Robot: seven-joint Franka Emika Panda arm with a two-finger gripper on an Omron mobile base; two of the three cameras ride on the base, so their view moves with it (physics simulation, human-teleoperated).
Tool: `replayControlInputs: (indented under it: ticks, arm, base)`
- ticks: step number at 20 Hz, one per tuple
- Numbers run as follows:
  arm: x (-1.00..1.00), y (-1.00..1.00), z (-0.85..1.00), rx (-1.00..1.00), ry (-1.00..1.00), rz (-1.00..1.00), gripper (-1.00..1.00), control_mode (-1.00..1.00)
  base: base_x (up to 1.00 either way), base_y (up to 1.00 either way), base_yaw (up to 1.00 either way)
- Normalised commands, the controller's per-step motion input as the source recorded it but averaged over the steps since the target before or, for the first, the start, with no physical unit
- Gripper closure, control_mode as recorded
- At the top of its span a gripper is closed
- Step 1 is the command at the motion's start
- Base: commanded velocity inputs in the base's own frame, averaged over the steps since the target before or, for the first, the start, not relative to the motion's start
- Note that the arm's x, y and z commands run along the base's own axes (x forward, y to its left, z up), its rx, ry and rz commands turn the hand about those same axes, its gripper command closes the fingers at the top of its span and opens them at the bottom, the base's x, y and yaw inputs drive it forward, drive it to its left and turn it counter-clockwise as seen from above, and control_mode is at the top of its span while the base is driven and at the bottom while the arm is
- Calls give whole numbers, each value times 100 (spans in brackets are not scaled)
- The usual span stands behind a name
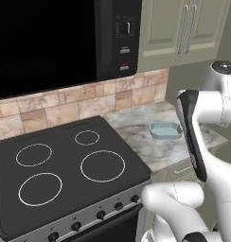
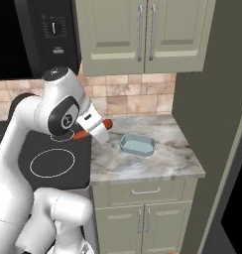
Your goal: Take the tomato and carrot out of the freezer and place them in the tupperware container on the counter. Then put the tupperware containing the vegetables back in the freezer.
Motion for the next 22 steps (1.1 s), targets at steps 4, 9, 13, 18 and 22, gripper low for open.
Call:
replayControlInputs:
  ticks: [4, 9, 13, 18, 22]
  arm:
    - [68, -52, -64, 9, 1, 0, 100, -100]
    - [69, -31, -59, 3, 0, 0, 100, -100]
    - [86, -3, -51, 0, 5, -6, 100, -100]
    - [82, 0, -35, 3, 11, -9, 100, -100]
    - [66, -4, -28, 7, 12, -7, 100, -100]
  base:
    - [0, 0, 0]
    - [0, 0, 0]
    - [0, 0, 0]
    - [0, 0, 0]
    - [0, 0, 0]
